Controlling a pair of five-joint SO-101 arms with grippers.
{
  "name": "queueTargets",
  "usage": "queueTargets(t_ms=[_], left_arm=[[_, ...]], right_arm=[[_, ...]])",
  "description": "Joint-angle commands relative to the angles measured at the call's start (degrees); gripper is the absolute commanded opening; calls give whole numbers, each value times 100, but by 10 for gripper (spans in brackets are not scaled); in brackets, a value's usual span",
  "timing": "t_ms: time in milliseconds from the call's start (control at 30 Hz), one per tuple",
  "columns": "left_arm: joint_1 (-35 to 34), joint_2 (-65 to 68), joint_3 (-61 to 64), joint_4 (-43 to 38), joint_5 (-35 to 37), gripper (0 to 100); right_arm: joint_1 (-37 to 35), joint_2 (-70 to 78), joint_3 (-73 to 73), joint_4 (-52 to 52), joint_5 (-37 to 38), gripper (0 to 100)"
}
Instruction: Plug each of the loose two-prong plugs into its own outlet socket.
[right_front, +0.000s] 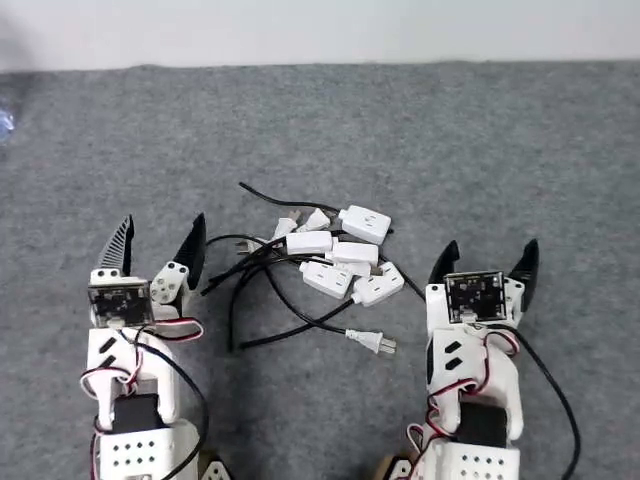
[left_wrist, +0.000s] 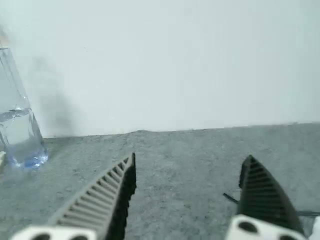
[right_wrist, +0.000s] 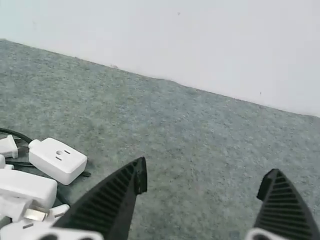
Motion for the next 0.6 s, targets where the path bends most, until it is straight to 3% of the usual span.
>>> queueTargets(t_ms=[0, 133, 567], left_arm=[[0, -44, -84, -211, 378, 317], [325, -44, -84, -53, 378, 317], [334, -44, -84, 264, 369, 317]], right_arm=[[-198, -84, 105, -110, -79, 355], [-154, -84, 105, -101, -70, 355], [-171, -75, 105, -101, -70, 355]])
